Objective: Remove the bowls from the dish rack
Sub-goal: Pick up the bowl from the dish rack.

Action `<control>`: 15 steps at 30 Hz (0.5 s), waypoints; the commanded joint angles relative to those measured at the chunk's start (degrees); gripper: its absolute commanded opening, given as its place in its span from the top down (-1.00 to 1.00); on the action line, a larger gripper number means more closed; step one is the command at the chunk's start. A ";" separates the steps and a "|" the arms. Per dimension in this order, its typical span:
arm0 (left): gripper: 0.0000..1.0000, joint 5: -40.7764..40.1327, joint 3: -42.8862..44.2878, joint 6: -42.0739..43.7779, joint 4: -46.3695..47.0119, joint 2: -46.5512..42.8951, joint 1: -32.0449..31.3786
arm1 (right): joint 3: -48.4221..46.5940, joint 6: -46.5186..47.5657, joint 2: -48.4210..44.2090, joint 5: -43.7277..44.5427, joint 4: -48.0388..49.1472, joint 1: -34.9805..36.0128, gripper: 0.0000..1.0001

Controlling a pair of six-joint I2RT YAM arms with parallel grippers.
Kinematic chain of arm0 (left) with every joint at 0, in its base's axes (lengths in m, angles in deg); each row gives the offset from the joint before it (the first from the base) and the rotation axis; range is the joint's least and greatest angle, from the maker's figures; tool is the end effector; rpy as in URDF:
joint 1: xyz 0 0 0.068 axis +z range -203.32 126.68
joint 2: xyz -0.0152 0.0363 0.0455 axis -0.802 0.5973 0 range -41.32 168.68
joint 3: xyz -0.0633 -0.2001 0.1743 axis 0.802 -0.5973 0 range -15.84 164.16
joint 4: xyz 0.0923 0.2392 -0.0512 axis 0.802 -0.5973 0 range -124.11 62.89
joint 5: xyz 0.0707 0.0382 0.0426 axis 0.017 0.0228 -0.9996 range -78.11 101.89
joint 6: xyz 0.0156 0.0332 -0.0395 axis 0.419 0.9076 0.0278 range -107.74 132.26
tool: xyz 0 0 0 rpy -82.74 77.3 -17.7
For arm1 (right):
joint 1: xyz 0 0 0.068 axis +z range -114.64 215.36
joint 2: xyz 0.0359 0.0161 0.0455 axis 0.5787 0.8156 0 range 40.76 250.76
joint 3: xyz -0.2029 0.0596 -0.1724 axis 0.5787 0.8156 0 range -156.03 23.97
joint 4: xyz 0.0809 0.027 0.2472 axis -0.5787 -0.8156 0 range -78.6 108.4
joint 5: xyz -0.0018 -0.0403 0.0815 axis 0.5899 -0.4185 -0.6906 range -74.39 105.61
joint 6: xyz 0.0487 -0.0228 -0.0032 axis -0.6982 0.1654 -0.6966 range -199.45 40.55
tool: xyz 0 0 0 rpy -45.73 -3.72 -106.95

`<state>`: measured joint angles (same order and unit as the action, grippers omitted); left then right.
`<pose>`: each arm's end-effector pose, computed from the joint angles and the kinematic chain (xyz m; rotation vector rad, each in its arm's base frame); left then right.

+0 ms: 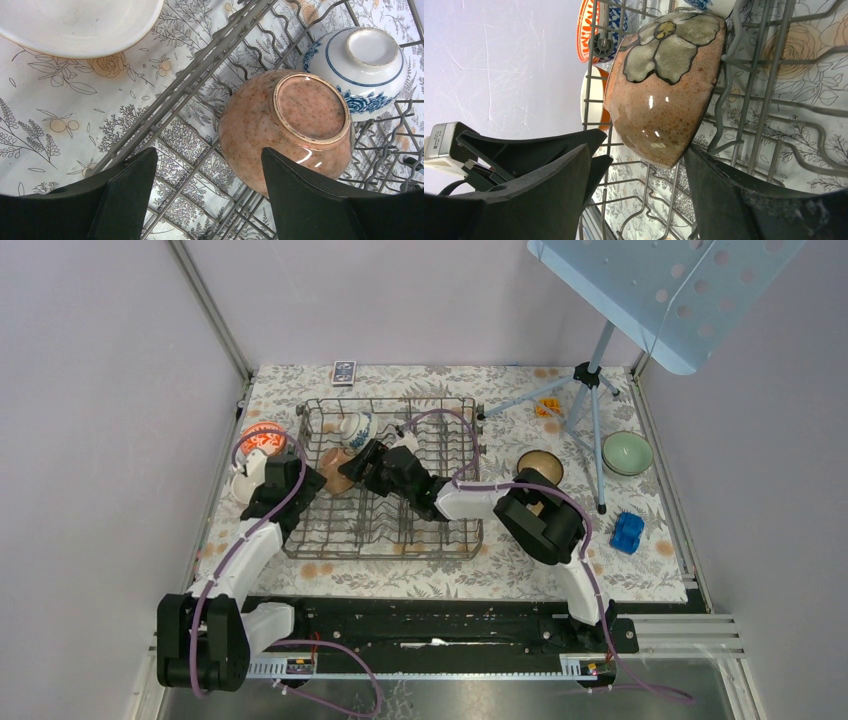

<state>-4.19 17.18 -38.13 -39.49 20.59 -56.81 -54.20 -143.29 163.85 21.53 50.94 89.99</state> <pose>0.2207 -0.0035 0.2092 -1.0316 2.0147 -0.1791 0.2847 0.3949 0.1807 0.2447 1.9981 1.3367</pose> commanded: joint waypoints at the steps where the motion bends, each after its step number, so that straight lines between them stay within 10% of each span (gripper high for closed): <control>1: -0.63 -2.18 1.59 1.25 -1.34 1.61 0.50 | -1.54 0.96 1.19 -0.48 4.74 -1.30 -0.47; 15: -0.63 -1.72 1.30 1.44 -1.06 2.51 0.50 | -2.58 -0.89 4.94 -6.89 15.62 -2.97 -0.14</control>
<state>-3.68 17.59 -37.69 -39.08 22.19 -56.85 -54.38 -143.64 167.61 17.46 58.39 87.58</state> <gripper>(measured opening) 0.812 0.594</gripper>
